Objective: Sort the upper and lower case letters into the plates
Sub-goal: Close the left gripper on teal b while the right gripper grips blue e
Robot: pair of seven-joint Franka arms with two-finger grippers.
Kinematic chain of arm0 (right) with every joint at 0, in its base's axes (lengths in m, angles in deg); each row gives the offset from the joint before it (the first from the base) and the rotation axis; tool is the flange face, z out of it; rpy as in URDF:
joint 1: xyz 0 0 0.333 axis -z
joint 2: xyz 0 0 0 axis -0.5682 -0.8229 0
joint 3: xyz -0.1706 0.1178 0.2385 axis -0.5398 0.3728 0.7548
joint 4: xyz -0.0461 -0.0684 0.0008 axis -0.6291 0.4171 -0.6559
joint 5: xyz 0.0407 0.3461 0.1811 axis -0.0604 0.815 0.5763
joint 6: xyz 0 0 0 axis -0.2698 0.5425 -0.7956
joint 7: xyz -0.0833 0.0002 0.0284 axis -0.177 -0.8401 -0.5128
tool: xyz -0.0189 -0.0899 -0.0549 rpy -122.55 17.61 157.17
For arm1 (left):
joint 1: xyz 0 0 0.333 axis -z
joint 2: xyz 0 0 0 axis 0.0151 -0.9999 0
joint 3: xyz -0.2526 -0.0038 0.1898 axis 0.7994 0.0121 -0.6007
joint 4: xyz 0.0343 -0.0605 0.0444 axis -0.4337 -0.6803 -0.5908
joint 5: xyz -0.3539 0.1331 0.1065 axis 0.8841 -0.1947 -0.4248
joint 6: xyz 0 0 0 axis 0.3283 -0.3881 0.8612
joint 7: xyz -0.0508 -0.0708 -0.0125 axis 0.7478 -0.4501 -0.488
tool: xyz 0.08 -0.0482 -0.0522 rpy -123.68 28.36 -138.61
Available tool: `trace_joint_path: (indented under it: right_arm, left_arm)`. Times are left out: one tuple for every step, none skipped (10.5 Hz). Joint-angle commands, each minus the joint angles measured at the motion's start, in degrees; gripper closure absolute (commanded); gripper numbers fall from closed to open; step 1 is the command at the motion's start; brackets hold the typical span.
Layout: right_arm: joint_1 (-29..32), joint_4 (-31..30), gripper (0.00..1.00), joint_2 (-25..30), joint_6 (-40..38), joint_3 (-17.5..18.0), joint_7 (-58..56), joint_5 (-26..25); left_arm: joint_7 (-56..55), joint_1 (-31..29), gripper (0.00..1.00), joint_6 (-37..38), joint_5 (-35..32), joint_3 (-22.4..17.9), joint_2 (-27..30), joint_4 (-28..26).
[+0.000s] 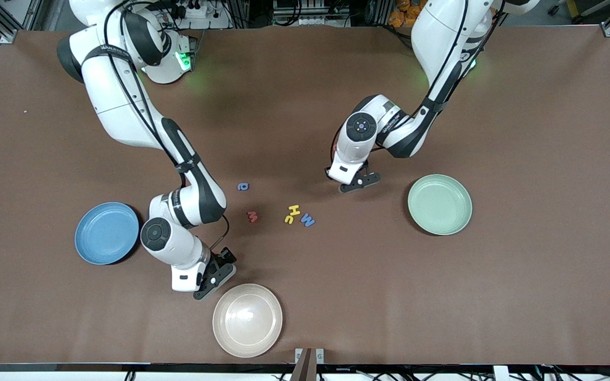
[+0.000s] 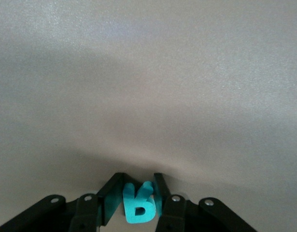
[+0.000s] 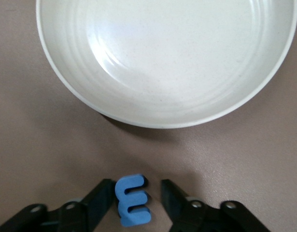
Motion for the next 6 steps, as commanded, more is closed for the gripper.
trace_joint_path:
  right_arm:
    - [0.62,1.24,1.00,-1.32,-0.07,1.01,-1.37,1.40]
    - [0.53,1.07,1.00,-0.79,-0.07,1.01,-1.28,1.31]
    - [0.53,-0.93,1.00,0.69,-0.07,1.01,-1.28,1.31]
    - [1.31,-2.61,1.00,2.80,-0.25,0.93,-0.93,1.23]
    - [1.84,-5.67,1.00,5.60,-0.25,0.92,-0.67,1.31]
    - [2.72,-9.01,1.00,8.50,-0.42,0.84,-0.32,1.23]
  left_arm:
    - [-1.57,-1.01,0.79,0.25,-1.83,0.02,1.07,-0.42]
    - [-1.39,-1.63,0.80,2.44,-1.83,0.02,1.60,0.10]
    - [-1.30,-1.63,0.80,3.85,-1.83,0.02,1.69,0.71]
    - [-1.21,-1.63,0.80,4.13,-1.83,0.02,1.78,0.89]
    - [-0.34,-2.16,0.82,4.83,-1.83,-0.07,2.39,1.16]
    - [2.01,-3.99,0.82,8.31,-1.83,0.19,3.61,1.77]
